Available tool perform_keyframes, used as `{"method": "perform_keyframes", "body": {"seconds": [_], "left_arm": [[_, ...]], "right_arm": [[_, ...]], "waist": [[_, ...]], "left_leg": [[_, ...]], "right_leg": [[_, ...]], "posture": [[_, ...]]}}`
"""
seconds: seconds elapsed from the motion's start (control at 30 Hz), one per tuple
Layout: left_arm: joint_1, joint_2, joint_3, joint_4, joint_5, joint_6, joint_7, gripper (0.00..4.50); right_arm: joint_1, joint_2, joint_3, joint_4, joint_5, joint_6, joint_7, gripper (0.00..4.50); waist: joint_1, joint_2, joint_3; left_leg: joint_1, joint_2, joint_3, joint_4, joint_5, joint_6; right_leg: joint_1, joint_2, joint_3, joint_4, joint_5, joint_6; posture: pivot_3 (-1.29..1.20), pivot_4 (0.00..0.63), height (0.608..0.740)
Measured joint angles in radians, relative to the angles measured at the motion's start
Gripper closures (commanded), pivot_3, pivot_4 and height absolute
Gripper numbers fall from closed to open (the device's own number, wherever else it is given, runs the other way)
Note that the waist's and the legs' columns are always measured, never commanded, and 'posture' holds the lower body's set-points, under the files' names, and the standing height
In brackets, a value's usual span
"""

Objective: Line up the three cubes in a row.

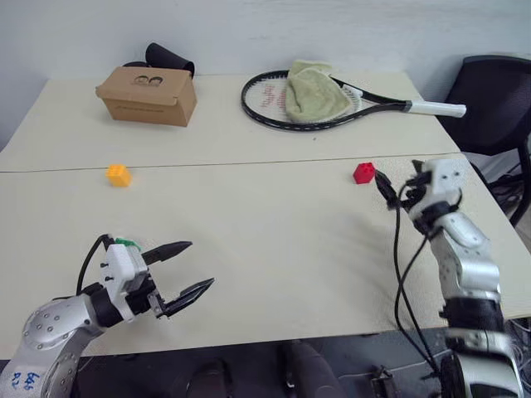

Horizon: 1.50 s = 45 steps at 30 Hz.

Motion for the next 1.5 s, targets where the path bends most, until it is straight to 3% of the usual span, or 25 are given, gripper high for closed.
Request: {"method": "perform_keyframes", "body": {"seconds": [0.13,0.37,0.47,0.57,0.73,0.83,1.0,1.13,1.3,1.5], "left_arm": [[-0.010,-0.003,-0.017,0.000,0.007,-0.001,0.008,0.13],[0.027,-0.031,-0.039,-0.006,0.028,-0.011,0.033,0.13],[0.031,-0.033,-0.040,-0.009,0.031,-0.016,0.040,0.00],[0.031,-0.033,-0.040,-0.009,0.034,-0.019,0.044,0.00],[0.029,-0.031,-0.034,-0.008,0.034,-0.025,0.047,0.00],[0.030,-0.025,-0.030,-0.007,0.035,-0.027,0.044,0.00],[0.052,-0.018,0.001,-0.006,0.034,-0.036,0.036,0.00],[0.098,-0.010,0.023,0.001,0.035,-0.045,0.014,0.00],[0.136,-0.012,0.037,0.002,0.044,-0.057,0.006,0.00],[0.164,-0.018,0.038,-0.001,0.047,-0.058,0.010,0.00]], "right_arm": [[-0.172,0.010,0.032,0.272,-0.045,-0.038,0.009,0.00],[-0.318,0.046,0.049,0.605,-0.094,-0.181,0.018,0.00],[-0.353,0.048,0.048,0.688,-0.101,-0.223,0.023,0.60],[-0.376,0.049,0.048,0.739,-0.110,-0.253,0.034,1.66],[-0.394,0.049,0.044,0.781,-0.114,-0.274,0.078,3.06],[-0.397,0.046,0.040,0.781,-0.098,-0.296,0.196,3.05],[-0.319,0.012,0.140,0.525,-0.030,-0.426,0.819,3.05],[-0.223,0.004,0.286,0.283,-0.003,-0.327,1.108,3.05],[-0.201,0.065,0.383,0.278,-0.041,-0.360,1.142,3.05],[-0.209,0.100,0.403,0.386,-0.077,-0.455,1.141,3.05]], "waist": [[-0.004,0.001,0.001],[-0.025,0.002,0.001],[-0.028,0.002,0.001],[-0.030,0.002,0.002],[-0.031,0.003,0.002],[-0.031,0.004,0.003],[-0.028,0.010,0.006],[-0.027,0.009,0.006],[-0.028,0.009,0.006],[-0.027,0.009,0.006]], "left_leg": [[0.000,0.000,0.001,0.001,0.000,0.000],[0.000,0.000,0.001,0.002,0.001,0.000],[0.000,0.000,0.001,0.003,0.001,-0.001],[0.001,0.000,0.001,0.002,0.001,-0.001],[0.000,0.001,0.001,0.002,0.001,-0.001],[0.001,0.001,0.000,0.002,0.001,-0.001],[0.001,0.002,-0.001,0.002,0.001,-0.001],[0.001,0.002,-0.002,0.004,0.001,-0.001],[0.001,0.001,-0.002,0.005,0.001,0.000],[0.001,0.001,-0.002,0.005,0.001,0.000]], "right_leg": [[0.000,0.000,0.000,0.000,0.000,0.000],[0.000,0.000,0.001,0.002,0.000,0.001],[0.000,0.000,0.001,0.003,0.001,0.001],[0.000,0.000,0.001,0.003,0.001,0.001],[0.000,0.000,0.001,0.003,0.001,0.001],[0.000,0.000,0.000,0.003,0.001,0.001],[0.001,0.001,-0.001,0.003,0.001,0.003],[0.002,0.000,-0.002,0.004,0.001,0.003],[0.002,-0.001,-0.002,0.005,0.000,0.002],[0.002,-0.002,-0.002,0.004,0.000,0.002]], "posture": [[0.00,0.150,0.740],[0.00,0.150,0.740],[0.00,0.150,0.740],[0.00,0.150,0.740],[0.00,0.150,0.740],[0.00,0.150,0.740],[0.00,0.150,0.740],[0.00,0.150,0.740],[0.00,0.150,0.740],[0.00,0.150,0.740]]}}
